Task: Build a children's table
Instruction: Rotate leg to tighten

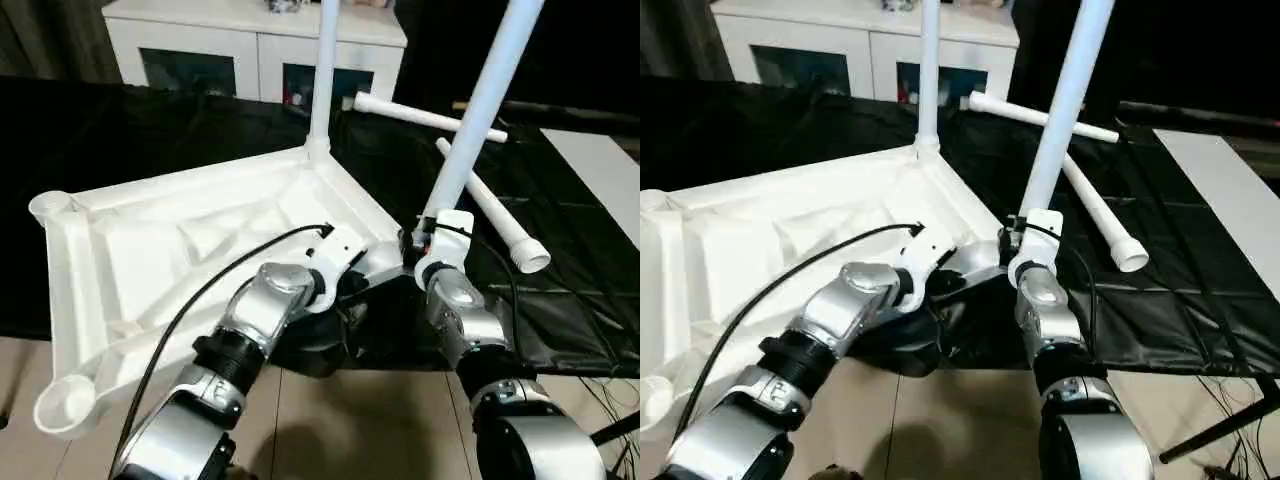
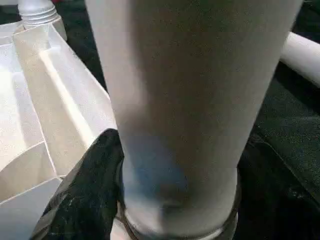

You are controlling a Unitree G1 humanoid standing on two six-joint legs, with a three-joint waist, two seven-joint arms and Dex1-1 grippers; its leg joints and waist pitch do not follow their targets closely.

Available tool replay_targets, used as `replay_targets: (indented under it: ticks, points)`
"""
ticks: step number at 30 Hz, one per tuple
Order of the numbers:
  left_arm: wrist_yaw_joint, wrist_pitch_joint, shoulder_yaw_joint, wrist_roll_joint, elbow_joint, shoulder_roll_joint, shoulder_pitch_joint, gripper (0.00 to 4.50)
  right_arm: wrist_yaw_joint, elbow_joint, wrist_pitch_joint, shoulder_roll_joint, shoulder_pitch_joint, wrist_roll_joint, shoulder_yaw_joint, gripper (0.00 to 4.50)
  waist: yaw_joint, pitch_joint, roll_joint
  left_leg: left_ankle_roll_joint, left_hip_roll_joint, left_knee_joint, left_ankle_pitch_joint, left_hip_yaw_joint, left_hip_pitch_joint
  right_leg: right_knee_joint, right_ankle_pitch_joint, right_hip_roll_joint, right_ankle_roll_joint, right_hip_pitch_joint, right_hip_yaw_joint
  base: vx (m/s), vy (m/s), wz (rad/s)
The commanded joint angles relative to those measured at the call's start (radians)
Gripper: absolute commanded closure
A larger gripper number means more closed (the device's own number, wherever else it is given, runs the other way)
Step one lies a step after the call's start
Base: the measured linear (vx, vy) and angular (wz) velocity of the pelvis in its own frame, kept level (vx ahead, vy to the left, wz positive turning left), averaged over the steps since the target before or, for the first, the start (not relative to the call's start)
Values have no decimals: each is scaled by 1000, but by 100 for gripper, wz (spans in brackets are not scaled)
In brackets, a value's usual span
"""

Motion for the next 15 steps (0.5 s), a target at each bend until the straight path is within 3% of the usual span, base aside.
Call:
replay_targets:
  ticks: [1, 2, 3, 4, 5, 6, 7, 8, 9, 11, 12, 14, 15]
  points:
    - [125, -69, 42, -13, 14, -41, -29, 450, 105, 25, -3, 117, 1, 12, 63, 107, -9, -56, -9, -7, 16, -72, -418, -9, 27, -101, -486, -48, -80, 10, 25, 0, 0, 0]
    - [121, -68, 43, -12, 12, -35, -29, 450, 111, 22, -9, 116, 1, 13, 62, 104, -8, -56, -8, -3, 16, -73, -416, -9, 25, -100, -485, -48, -83, 12, 24, 0, 0, 0]
    - [115, -73, 46, -6, 15, -21, -31, 450, 119, 32, -34, 114, -7, 14, 56, 97, -13, -56, -8, -3, 15, -76, -411, -13, 15, -97, -483, -50, -79, 17, 23, 0, 0, 0]
    - [114, -80, 48, 0, 19, -9, -33, 450, 117, 46, -60, 111, -14, 14, 49, 97, -25, -61, -7, -9, 14, -82, -381, -18, -4, -88, -459, -48, -77, 34, 18, 0, 0, 0]
    - [114, -80, 48, 0, 19, -9, -33, 450, 117, 46, -60, 111, -14, 14, 49, 84, -31, -63, -5, -11, 14, -83, -370, -21, -8, -84, -436, -47, -81, 36, 17, 0, 8, -23]
    - [98, -90, 47, 6, 12, 13, -27, 450, 137, 42, -85, 101, -14, 13, 47, 70, -34, -69, -6, -3, 18, -79, -328, -17, -4, -77, -335, -47, -112, 31, 21, 0, 8, -23]
    - [92, -91, 48, 7, 6, 21, -23, 450, 146, 36, -92, 97, -11, 12, 48, 59, -34, -69, -6, -3, 18, -79, -328, -17, -4, -77, -335, -47, -112, 31, 21, 0, 0, 0]
    - [86, -93, 48, 8, 1, 27, -21, 450, 153, 29, -94, 94, -8, 12, 49, 59, -29, -66, -6, 15, 21, -73, -323, -10, 11, -77, -294, -44, -141, 19, 24, 0, 0, 0]
    - [76, -96, 47, 10, -6, 37, -16, 450, 165, 14, -95, 89, -2, 12, 51, 55, -27, -62, -8, 27, 19, -69, -336, -4, 15, -79, -305, -43, -157, 13, 28, 0, 0, 0]
    - [34, -118, 39, 18, -36, 77, 3, 450, 198, -68, -85, 65, 41, 5, 65, 41, -19, -65, -5, 31, 20, -69, -305, -2, 14, -74, -279, -44, -166, 18, 30, 0, 0, 0]
    - [30, -120, 38, 18, -39, 80, 5, 450, 199, -77, -84, 63, 46, 4, 67, 20, -17, -67, -6, 36, 22, -70, -255, -3, 5, -65, -220, -43, -167, 28, 30, 0, 0, 0]
    - [9, -136, 34, 19, -51, 101, 14, 450, 204, -126, -79, 47, 77, -13, 78, 13, -13, -68, -5, 42, 21, -67, -217, 0, 10, -60, -173, -41, -172, 26, 30, 0, 0, 0]
    - [-14, -161, 25, 23, -58, 124, 21, 450, 211, -171, -77, 30, 107, -26, 81, 6, -14, -70, -5, 42, 19, -67, -193, -2, 7, -55, -148, -39, -177, 32, 29, 59, -10, -3]
